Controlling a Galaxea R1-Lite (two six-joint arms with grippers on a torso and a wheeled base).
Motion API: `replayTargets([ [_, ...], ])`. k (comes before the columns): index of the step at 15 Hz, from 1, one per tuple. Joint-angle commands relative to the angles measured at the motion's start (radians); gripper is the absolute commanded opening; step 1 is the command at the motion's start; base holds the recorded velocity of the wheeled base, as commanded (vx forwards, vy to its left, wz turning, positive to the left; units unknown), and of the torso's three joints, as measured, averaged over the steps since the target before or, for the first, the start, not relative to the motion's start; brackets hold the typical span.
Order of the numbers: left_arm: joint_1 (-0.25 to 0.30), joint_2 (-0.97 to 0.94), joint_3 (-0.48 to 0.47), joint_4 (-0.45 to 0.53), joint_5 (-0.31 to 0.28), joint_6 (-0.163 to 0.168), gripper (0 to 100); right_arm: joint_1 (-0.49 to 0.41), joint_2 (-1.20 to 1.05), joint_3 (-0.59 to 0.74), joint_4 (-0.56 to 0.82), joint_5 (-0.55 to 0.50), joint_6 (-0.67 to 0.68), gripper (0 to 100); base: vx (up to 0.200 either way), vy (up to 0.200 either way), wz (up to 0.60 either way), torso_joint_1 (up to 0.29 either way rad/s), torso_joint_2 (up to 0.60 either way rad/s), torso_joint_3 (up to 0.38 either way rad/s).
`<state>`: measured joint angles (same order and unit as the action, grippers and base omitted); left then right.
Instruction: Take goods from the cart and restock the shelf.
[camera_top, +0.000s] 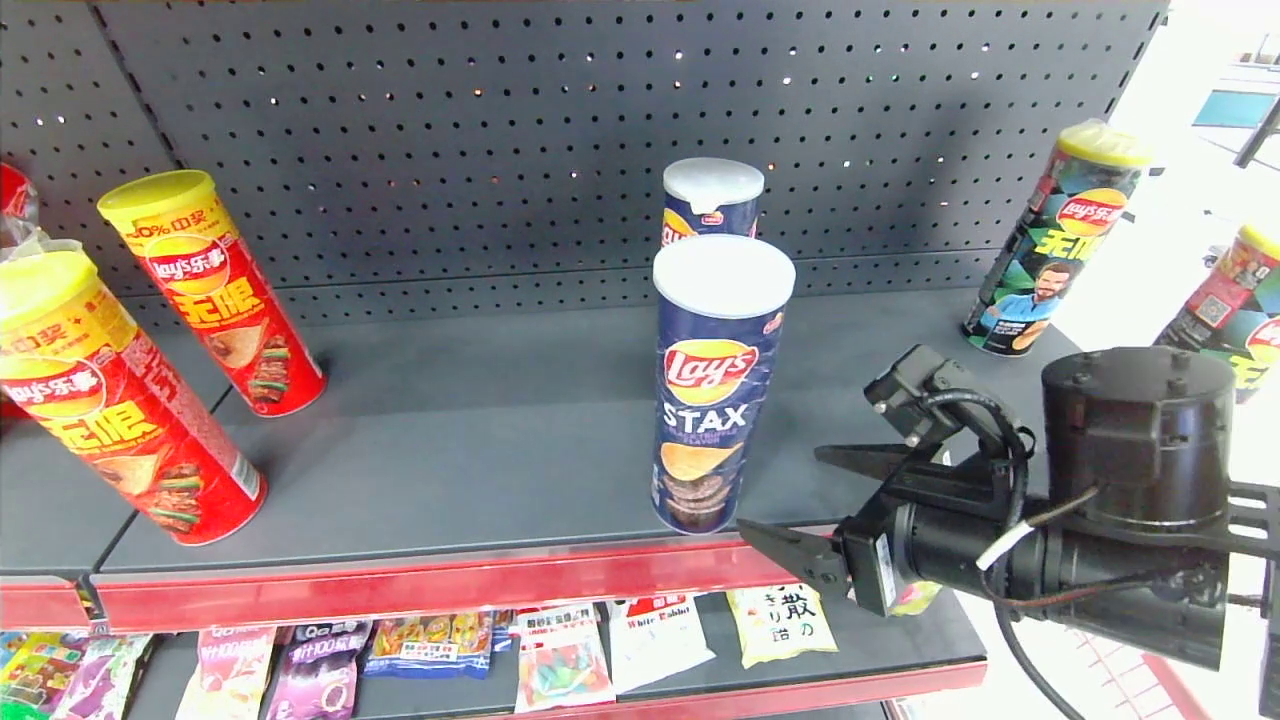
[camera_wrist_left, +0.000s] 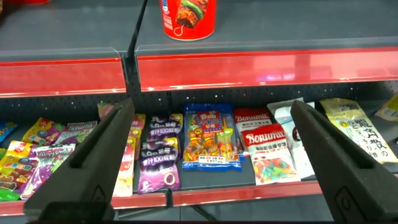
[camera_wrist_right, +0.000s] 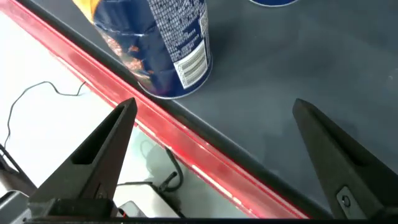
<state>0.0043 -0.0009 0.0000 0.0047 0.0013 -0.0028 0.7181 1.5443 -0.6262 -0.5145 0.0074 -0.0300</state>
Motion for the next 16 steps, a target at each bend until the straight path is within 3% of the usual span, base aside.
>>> replayTargets([
  [1,0.0,0.001,0.0,0.0,0.0,0.0,100,0.001,0.03,-0.023,-0.001,0.0,-0.002,100,0.0,0.0,0.0,0.0,0.0,0.0],
  [16,0.002,0.001,0.0,0.0,0.0,0.0,100,-0.029,0.062,-0.063,0.001,-0.007,-0.005,100,0.0,0.0,0.0,0.0,0.0,0.0],
])
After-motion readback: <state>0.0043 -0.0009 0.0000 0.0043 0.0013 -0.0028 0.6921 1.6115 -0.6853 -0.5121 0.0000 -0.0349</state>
